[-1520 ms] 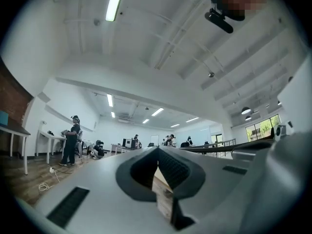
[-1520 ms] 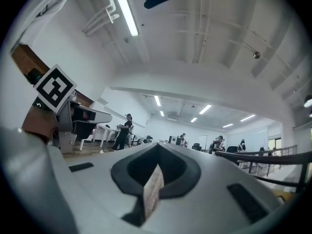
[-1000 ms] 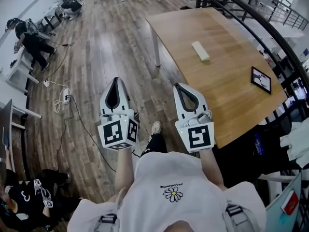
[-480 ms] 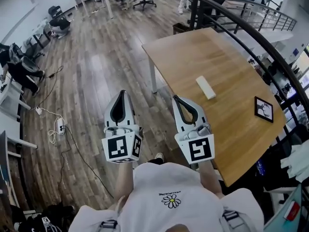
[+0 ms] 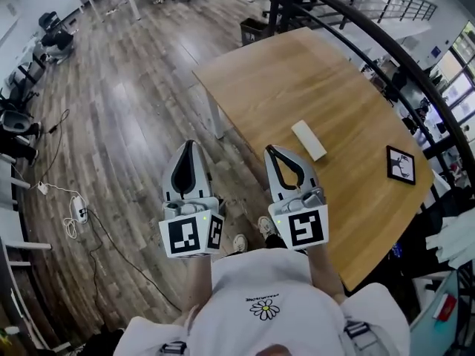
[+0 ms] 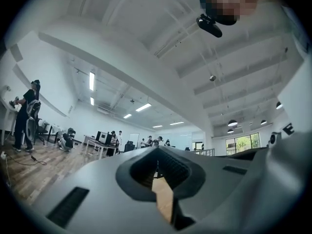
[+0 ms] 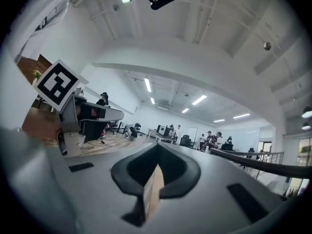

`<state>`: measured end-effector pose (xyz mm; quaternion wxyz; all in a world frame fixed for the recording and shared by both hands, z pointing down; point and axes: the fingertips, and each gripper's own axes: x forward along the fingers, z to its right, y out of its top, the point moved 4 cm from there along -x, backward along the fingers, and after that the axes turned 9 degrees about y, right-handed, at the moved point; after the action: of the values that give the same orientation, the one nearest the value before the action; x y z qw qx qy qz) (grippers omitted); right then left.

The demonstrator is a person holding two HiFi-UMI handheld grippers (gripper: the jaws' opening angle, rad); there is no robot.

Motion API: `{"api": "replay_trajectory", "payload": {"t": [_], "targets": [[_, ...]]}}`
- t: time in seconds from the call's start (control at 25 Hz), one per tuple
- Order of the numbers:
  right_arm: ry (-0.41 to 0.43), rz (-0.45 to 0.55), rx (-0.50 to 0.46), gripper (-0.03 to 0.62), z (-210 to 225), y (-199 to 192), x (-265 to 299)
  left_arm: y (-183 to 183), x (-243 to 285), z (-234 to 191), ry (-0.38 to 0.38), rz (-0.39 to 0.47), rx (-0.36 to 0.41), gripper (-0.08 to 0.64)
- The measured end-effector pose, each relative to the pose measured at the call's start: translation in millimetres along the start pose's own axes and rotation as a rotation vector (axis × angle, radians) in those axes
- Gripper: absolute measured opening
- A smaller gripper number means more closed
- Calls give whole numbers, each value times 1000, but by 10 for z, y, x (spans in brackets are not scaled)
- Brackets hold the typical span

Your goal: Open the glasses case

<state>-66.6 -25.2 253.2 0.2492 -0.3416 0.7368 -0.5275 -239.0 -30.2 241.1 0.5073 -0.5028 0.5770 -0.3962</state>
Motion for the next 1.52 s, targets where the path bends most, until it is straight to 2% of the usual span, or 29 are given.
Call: {"api": "replay_trajectory", "payload": {"t": [0.28, 0.4, 0.48, 0.6, 0.92, 1.12, 1.32, 1.52], "targets": [[52, -28, -15, 8, 207, -184, 176, -219, 282, 212, -25, -43, -18, 15], [68, -18, 17, 8, 243, -203, 213, -281, 345, 225, -37, -62, -23, 17], [112, -17, 36, 8, 249, -226, 214, -331, 370, 247, -46, -75, -14, 17], [154, -72, 0, 8, 285, -306, 163, -439, 434, 353, -92, -106, -5, 19], [58, -235, -62, 145, 769, -683, 35, -703, 649, 610, -129, -135, 5, 18], [15, -327, -26, 215, 1091, -1158, -141, -959, 789, 819, -174, -184, 13, 17], [-9, -450, 60, 242, 1305, -1820, -285, -1254, 925, 1041, -209, -247, 34, 17], [5, -601, 131, 252, 1359, -2562, -379, -1515, 1005, 1182, -226, -311, 51, 17]]}}
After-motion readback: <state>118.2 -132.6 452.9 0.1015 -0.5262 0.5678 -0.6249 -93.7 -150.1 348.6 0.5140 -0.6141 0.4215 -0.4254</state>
